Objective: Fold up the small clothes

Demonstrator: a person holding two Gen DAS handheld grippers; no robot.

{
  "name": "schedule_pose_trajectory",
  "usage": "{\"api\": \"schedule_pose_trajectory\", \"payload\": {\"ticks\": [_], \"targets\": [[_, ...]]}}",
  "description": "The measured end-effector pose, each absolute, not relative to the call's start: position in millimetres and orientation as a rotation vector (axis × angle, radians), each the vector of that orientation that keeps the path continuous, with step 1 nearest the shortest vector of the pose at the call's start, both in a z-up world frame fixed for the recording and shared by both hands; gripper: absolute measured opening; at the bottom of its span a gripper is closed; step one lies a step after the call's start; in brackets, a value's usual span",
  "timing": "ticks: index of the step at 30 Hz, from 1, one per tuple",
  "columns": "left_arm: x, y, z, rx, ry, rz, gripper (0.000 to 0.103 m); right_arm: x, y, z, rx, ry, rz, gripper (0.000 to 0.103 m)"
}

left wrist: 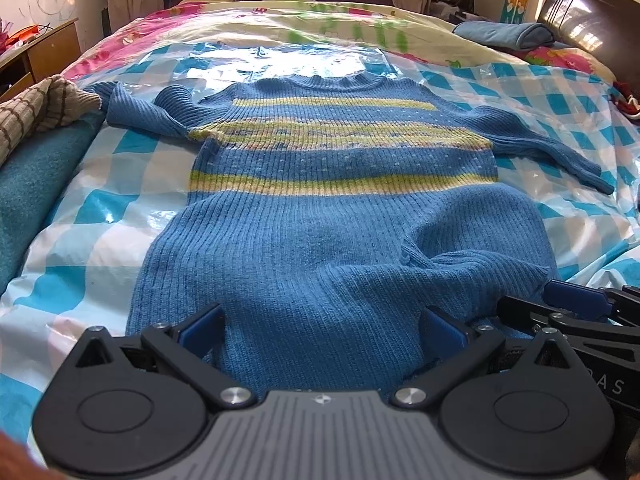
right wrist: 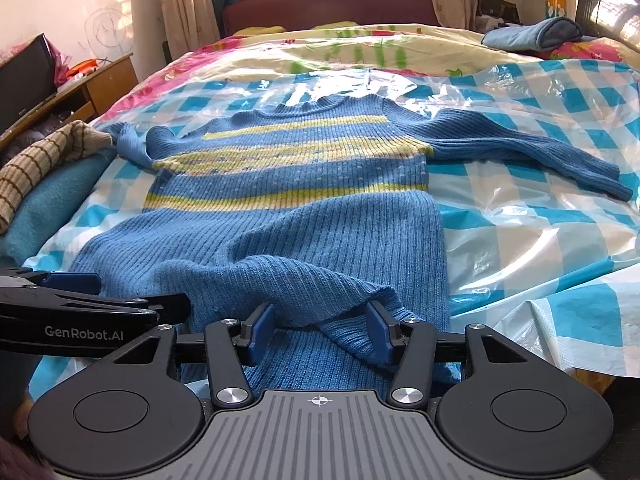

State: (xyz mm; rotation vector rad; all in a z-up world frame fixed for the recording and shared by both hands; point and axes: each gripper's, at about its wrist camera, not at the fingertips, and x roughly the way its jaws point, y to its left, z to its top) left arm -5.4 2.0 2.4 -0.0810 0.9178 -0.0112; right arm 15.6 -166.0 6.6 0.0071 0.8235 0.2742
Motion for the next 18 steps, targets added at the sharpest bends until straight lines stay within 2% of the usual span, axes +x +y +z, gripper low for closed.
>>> {"api": "schedule_pose_trajectory", "payload": {"ticks": [13,18], "targets": [[-7.1,3.1,3.3,-0.092,0.913,-0.013,0.103,13.9,-162.8,10.0,-0.016,0.821,0.254,0.052],[-7.2,4.7,3.7,-0.103,0.913,-0.008,0.103,13.6,-161.8,11.2,-0.025,0.821,0.246,0.055]]}}
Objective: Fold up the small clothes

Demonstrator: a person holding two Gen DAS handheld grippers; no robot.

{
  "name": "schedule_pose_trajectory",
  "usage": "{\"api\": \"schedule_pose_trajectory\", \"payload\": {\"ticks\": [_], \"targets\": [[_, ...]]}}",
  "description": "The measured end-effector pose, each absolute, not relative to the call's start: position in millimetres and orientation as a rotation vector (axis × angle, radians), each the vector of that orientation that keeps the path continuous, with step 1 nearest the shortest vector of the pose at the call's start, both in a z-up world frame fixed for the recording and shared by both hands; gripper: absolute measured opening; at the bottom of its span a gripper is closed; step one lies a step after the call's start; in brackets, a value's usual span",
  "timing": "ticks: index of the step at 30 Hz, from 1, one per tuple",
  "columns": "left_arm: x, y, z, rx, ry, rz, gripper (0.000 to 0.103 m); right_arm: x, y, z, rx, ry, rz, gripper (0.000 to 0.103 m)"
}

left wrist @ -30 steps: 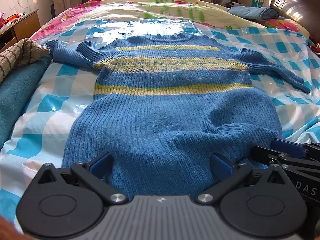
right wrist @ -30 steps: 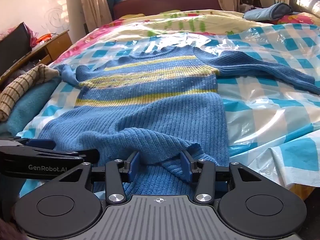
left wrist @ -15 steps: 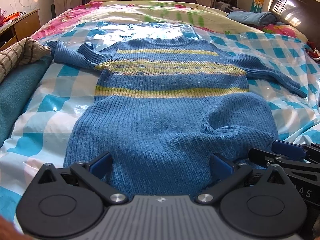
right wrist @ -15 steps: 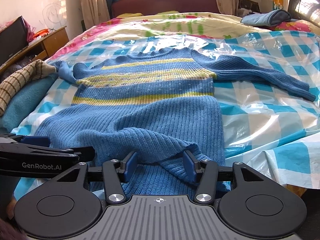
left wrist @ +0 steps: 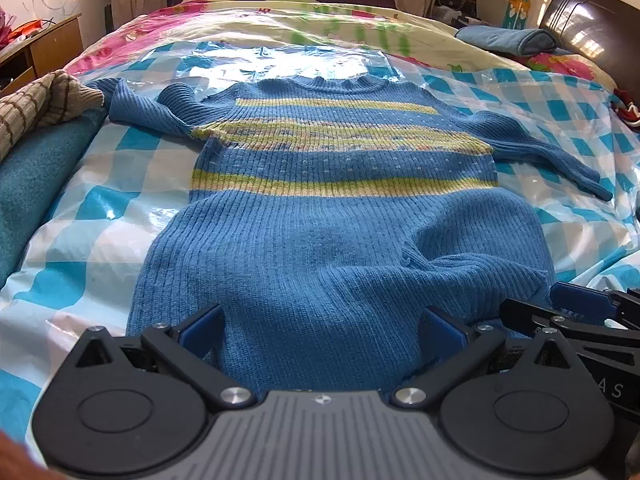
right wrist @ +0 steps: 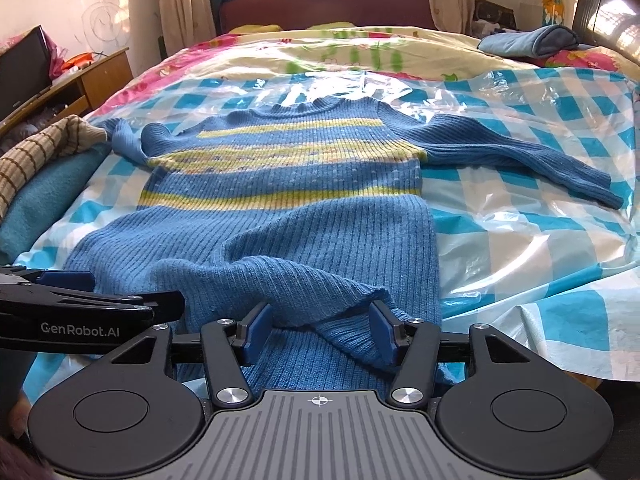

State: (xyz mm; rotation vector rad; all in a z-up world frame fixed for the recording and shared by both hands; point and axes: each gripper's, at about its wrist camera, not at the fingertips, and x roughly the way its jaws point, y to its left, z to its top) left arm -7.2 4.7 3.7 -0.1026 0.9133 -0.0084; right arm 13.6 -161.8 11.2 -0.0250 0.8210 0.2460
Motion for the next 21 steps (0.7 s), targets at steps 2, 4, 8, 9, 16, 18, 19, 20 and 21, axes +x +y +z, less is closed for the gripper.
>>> {"api": "schedule_pose_trajectory", "payload": {"ticks": [2,4,8,9,16,18,19,20,21], "targets": [[-7.4,4.4,3.3,-0.103,0.913,-0.009,0.103,13.3,-161.6,11.6,-0.027,0.819,0.244,0.055],[-7.5,4.4,3.3,-0.101,0.914,-0.008,0.103,13.2,-161.6,11.8,-0.03,0.819,0.244,0.055],[-8.2,4.4,4.5,-0.102,0.91,-0.011,0.103,13.4,-161.0,11.5,-0.034,0.823,0.24,0.056],[-8.4,4.3,4.9,-0.102,0.908,-0.011,0.103,13.5,-161.0,11.5,-0.034,0.824,0.24,0.056],[-8.7,4.5,5.3,-0.1,0.905,-0.011,0.103,13.7,-160.8,10.9,-0.033,0.824,0.239,0.057],[-8.7,4.5,5.3,-0.099,0.905,-0.012,0.103,13.7,-160.7,10.8,-0.035,0.824,0.238,0.057],[-8.8,4.6,5.2,-0.1,0.905,-0.012,0.103,13.8,-160.8,10.8,-0.034,0.824,0.238,0.057],[-8.7,4.5,5.3,-0.099,0.906,-0.012,0.103,13.9,-161.1,10.5,-0.033,0.825,0.238,0.057],[-8.6,4.3,5.3,-0.099,0.907,-0.013,0.103,14.1,-161.3,10.3,-0.033,0.827,0.237,0.057]]}}
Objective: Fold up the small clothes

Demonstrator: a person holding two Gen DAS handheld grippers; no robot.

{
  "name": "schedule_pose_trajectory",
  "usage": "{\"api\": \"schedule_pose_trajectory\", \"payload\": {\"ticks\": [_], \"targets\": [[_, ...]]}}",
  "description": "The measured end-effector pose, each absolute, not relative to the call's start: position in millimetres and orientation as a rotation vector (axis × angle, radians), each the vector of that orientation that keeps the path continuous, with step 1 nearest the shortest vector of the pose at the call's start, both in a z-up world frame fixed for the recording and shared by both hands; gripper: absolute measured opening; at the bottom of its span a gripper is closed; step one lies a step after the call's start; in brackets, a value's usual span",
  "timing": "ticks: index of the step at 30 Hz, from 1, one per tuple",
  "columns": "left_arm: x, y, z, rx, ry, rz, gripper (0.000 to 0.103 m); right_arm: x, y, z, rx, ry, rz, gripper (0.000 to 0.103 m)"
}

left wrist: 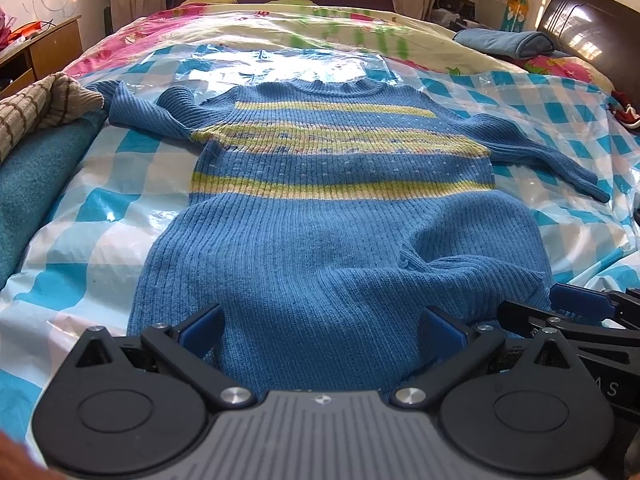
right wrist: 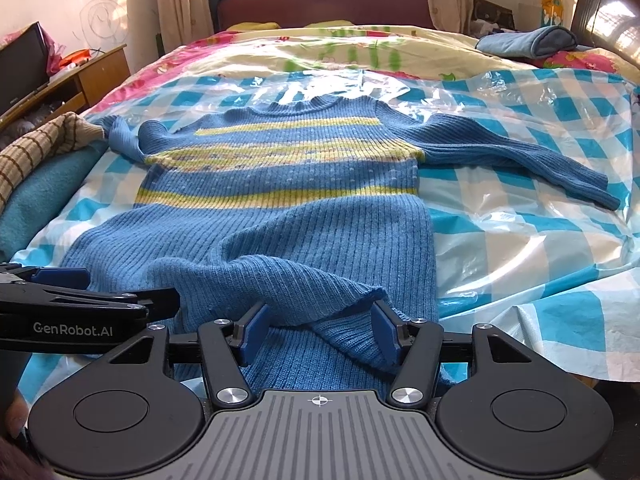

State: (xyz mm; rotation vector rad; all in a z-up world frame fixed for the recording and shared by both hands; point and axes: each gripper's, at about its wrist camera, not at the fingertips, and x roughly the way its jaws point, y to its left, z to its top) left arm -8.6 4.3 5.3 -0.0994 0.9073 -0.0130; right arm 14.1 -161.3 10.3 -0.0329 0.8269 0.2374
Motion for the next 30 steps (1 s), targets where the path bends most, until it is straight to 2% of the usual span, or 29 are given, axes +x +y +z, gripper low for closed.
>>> {"api": "schedule_pose_trajectory", "payload": {"ticks": [20,30], "targets": [[-7.4,-1.4,3.1,-0.086,0.913,-0.022,0.103,18.8,-166.6,8.8,-0.001,0.836,0.234,0.061],[-1.5,-8.7,32.2,-0.043,0.808,-0.056,0.103,36.9,-195.8,29.1,0.12,0.795,0.214,0.061]]}}
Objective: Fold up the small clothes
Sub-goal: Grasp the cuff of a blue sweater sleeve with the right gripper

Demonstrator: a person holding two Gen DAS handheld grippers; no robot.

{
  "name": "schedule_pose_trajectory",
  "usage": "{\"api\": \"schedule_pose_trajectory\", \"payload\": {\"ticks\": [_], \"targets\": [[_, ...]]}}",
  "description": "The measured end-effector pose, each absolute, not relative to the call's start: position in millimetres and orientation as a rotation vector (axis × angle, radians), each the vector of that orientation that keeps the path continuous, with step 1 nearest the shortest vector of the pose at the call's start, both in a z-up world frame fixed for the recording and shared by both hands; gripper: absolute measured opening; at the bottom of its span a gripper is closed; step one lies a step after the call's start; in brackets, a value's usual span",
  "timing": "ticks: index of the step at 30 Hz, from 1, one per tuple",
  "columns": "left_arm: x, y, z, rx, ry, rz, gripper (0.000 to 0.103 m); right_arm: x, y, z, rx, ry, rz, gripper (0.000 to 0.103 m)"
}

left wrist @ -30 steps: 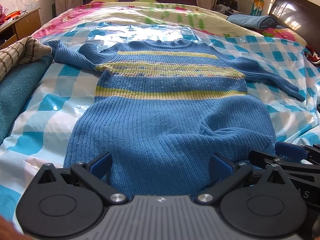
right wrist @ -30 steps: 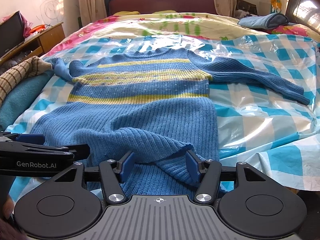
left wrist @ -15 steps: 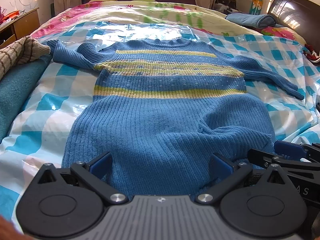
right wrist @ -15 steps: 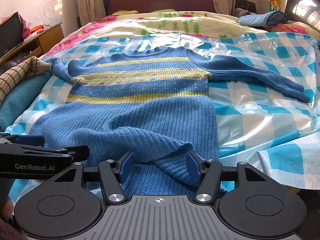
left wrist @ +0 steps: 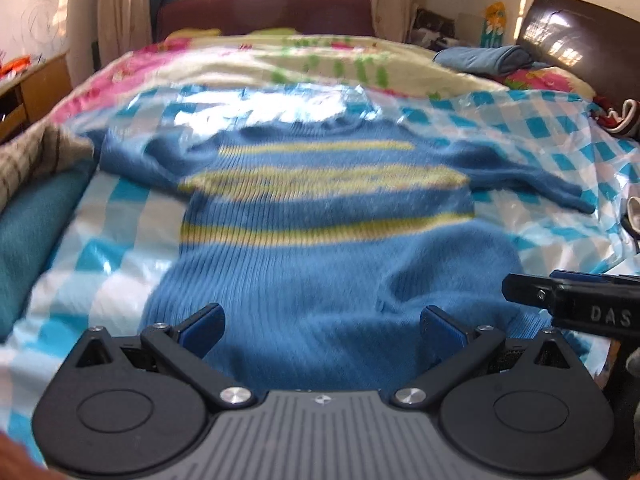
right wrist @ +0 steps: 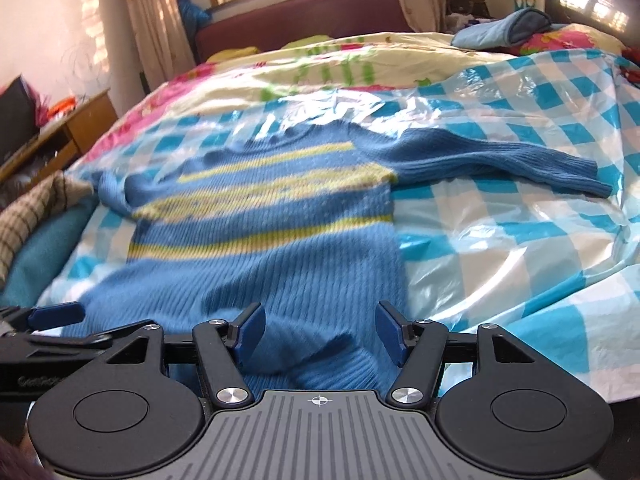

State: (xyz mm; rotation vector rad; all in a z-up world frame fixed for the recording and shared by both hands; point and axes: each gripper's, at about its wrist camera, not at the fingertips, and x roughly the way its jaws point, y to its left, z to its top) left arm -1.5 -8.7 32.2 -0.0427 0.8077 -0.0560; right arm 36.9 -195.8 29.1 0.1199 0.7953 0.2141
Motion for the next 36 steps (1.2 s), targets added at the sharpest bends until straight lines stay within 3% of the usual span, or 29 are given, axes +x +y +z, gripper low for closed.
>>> {"api": "schedule_pose_trajectory", "payload": {"ticks": [14,29,36], "targets": [[87.1,-63.9,47.3,0.044,0.771,-0.188,0.103,138.2,-292.9,32.7,0.299,0.778,0.043,0.061],[166.7,-153.7,22.8,0.133,0.789,-0.324,0.103,213.8,-437.4,-21.9,0.581,0.832,-0.222,0.061],[173.4,-171.8,12.4,0.15,0.812,-0.339,0.103,227.5,-469.5,-41.6,0.77,0.74,-0.243,0.063]]}}
